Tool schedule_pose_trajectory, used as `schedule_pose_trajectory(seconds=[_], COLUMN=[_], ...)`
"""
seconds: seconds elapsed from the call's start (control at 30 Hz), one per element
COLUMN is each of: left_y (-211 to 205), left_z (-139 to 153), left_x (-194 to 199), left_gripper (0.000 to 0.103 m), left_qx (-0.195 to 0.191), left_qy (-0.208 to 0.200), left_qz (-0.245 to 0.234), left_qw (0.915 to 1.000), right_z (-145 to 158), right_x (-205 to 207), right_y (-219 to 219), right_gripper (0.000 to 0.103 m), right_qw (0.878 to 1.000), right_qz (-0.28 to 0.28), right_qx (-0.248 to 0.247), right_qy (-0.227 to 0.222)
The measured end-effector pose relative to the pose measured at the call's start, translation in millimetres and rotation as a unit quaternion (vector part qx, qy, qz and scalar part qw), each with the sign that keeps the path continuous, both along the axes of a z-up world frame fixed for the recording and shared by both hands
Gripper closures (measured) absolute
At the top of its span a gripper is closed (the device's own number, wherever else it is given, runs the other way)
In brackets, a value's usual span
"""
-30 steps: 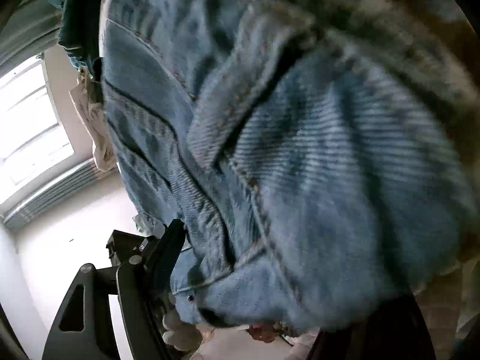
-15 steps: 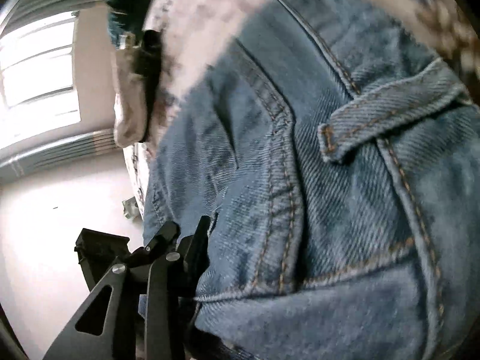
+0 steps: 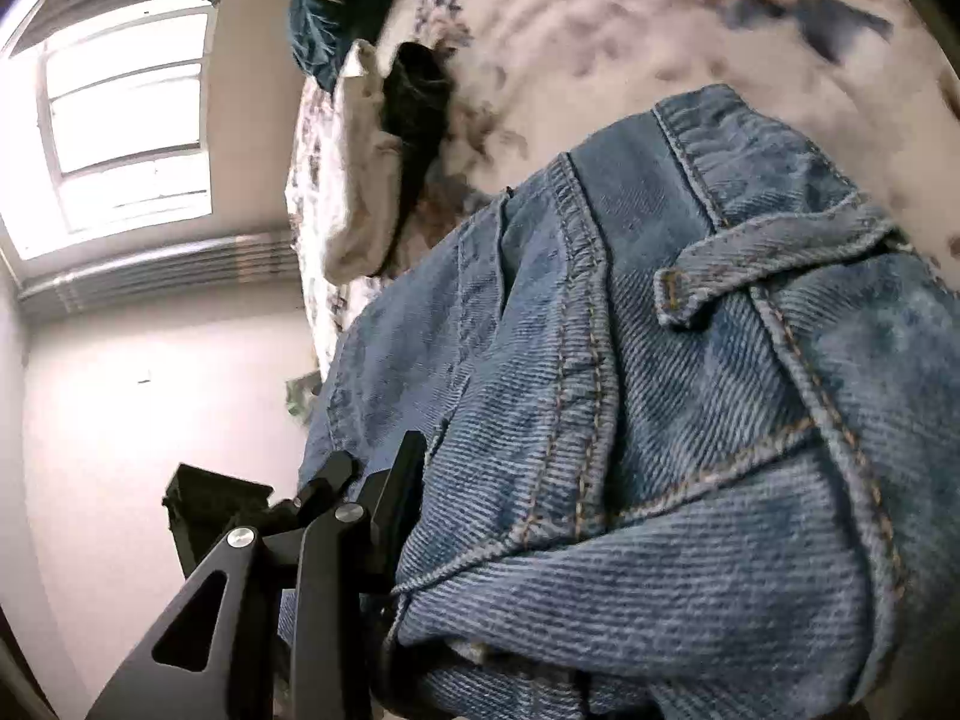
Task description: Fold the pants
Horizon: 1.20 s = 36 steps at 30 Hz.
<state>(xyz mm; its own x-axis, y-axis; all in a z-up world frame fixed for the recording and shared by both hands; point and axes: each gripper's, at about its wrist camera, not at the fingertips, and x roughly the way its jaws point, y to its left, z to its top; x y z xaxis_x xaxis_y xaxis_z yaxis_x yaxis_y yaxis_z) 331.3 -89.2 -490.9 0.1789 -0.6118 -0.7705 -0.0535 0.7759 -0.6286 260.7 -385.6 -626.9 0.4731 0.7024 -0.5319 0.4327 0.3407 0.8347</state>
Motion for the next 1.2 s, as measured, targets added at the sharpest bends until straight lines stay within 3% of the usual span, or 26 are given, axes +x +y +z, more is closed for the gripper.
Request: schedule_pose_trajectory(seconds=[0.3,0.47,0.6,0.77,0.9,0.97,1.03,1.1,1.2], left_y=[11.0,27.1,39.4,51.3,58.7,63.7,70.1,78.6,87.0], left_z=[68.6,96.4,96.7,64.8,3.8,-39.5,-62.4,-65.6,-49.5], left_x=[70.9,155.6,237.1,338.6,392.4,401.7,395.4,382.1,359.5], left_gripper=[0.072,0.072,0.072,0.072,0.071,0.069,0.063,0.05,0.044], left_qx=[-0.014,-0.029,-0.044,-0.047,-0.037,-0.01,-0.003,0.003,0.028], left_qy=[-0.05,-0.079,-0.102,-0.127,-0.114,-0.084,-0.074,-0.075,-0.081], left_qz=[0.02,0.008,0.0,-0.008,-0.016,-0.021,-0.024,-0.017,-0.014], left_qw=[0.9984,0.9965,0.9939,0.9907,0.9926,0.9962,0.997,0.997,0.9963], right_z=[80.9,122.4,134.9,110.0,52.6,12.2,-5.4,-10.9,-3.5], right_x=[92.0,175.0,260.5,362.8,414.5,423.8,422.0,420.0,411.9], right_y=[11.8,27.4,39.5,51.0,58.8,64.0,65.1,65.5,63.3], right_gripper=[0.065,0.065,0.065,0.065,0.065,0.064,0.064,0.061,0.04], right_qw=[0.998,0.995,0.992,0.986,0.986,0.989,0.99,0.991,0.988], right_qz=[0.018,0.008,0.0,0.003,0.011,0.024,0.035,0.049,0.075], right_qx=[-0.032,-0.057,-0.078,-0.101,-0.116,-0.113,-0.108,-0.1,-0.124], right_qy=[-0.053,-0.076,-0.102,-0.131,-0.12,-0.093,-0.082,-0.075,-0.052])
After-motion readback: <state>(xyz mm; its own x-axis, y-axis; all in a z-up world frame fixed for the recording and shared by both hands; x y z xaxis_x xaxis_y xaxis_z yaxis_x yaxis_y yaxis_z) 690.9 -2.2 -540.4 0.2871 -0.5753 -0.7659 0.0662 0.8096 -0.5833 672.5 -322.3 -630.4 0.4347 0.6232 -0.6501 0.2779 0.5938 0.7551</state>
